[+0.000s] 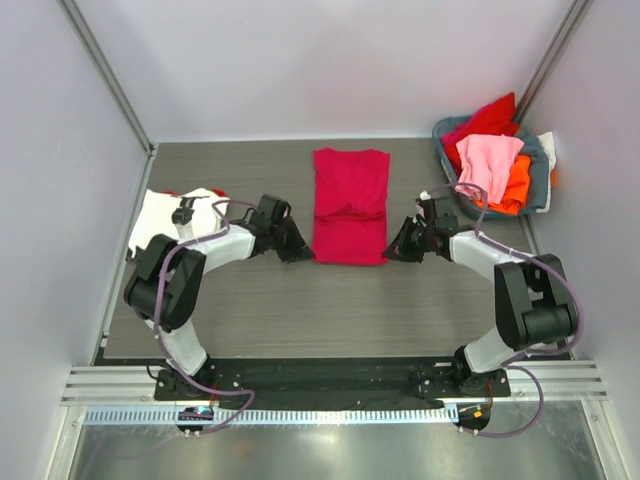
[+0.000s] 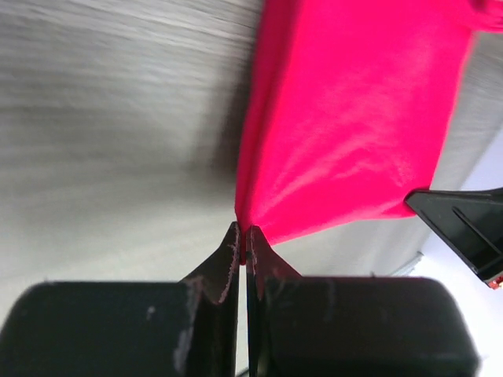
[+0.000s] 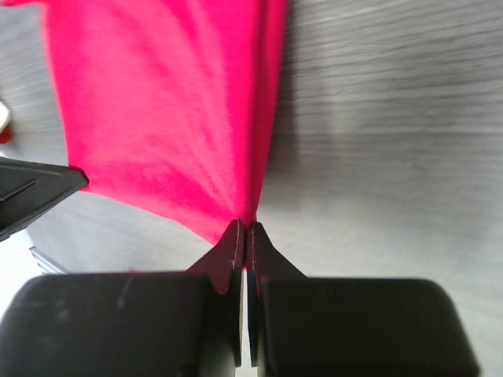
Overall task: Fold and stack the t-shirts
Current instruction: Fold the tshirt
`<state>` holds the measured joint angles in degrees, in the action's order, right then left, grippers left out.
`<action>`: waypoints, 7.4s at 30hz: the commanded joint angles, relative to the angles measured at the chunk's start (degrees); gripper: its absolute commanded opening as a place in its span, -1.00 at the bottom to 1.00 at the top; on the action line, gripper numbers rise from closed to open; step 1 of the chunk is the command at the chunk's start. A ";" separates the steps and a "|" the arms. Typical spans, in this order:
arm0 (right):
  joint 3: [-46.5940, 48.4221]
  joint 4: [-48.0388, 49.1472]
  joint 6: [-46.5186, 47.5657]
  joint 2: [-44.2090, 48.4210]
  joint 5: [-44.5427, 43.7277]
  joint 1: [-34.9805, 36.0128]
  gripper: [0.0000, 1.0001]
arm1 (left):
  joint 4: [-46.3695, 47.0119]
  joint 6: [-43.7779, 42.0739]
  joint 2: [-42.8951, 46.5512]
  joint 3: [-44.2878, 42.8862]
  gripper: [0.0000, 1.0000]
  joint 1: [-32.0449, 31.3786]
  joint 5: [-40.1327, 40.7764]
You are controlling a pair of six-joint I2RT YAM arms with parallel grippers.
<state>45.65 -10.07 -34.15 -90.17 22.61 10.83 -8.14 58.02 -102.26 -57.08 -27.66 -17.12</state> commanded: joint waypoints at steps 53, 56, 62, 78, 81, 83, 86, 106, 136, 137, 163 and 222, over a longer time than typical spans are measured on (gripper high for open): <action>21.84 -23.25 6.99 10.64 -8.20 -0.37 -0.98 | -17.43 -0.27 23.35 -5.84 -1.00 -3.72 4.56; 25.45 -22.72 7.52 5.72 -7.32 -0.72 -0.98 | -17.61 -1.15 19.31 -9.27 -0.99 -1.70 3.24; 33.44 -22.28 8.22 -3.69 -5.21 -1.86 -0.98 | -17.26 -2.47 12.27 -17.08 -0.99 1.72 0.17; 53.91 -19.55 6.38 -24.85 -1.96 -3.27 -0.88 | -14.10 -2.47 -8.48 -34.41 -0.99 7.18 -2.48; 58.05 -19.38 6.03 -29.25 -0.99 -3.27 -0.86 | -13.74 -2.56 -10.50 -36.43 -1.00 8.15 -1.69; 60.59 -19.38 5.76 -31.46 -0.47 -3.27 -0.86 | -13.48 -2.39 -11.64 -37.22 -0.99 8.85 -1.33; 63.06 -18.94 5.59 -34.71 0.24 -3.36 -0.80 | -12.52 -1.95 -13.31 -37.66 -1.00 9.55 -1.25; 35.49 -0.66 5.94 -25.41 4.02 -5.21 0.33 | -3.11 -2.82 -10.34 -20.99 0.58 10.88 -1.68; -3.20 4.00 4.44 2.02 5.43 -2.31 -0.23 | 4.45 -8.45 -2.68 -7.08 0.12 3.66 -5.55; -3.11 3.91 4.44 1.76 5.51 -2.30 -0.24 | 4.62 -8.45 -3.12 -7.17 0.11 3.58 -5.81; -6.09 -3.55 6.11 6.83 5.69 -2.30 -0.93 | 4.71 -9.77 5.57 7.06 -0.96 0.95 -2.04; 35.65 -0.66 3.39 -29.71 8.15 -1.51 -0.28 | -2.67 -9.06 -17.10 -25.80 -0.59 7.53 0.34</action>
<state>78.65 -12.80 -30.28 -119.31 29.30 8.67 -12.32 49.06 -119.17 -80.53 -20.53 -15.70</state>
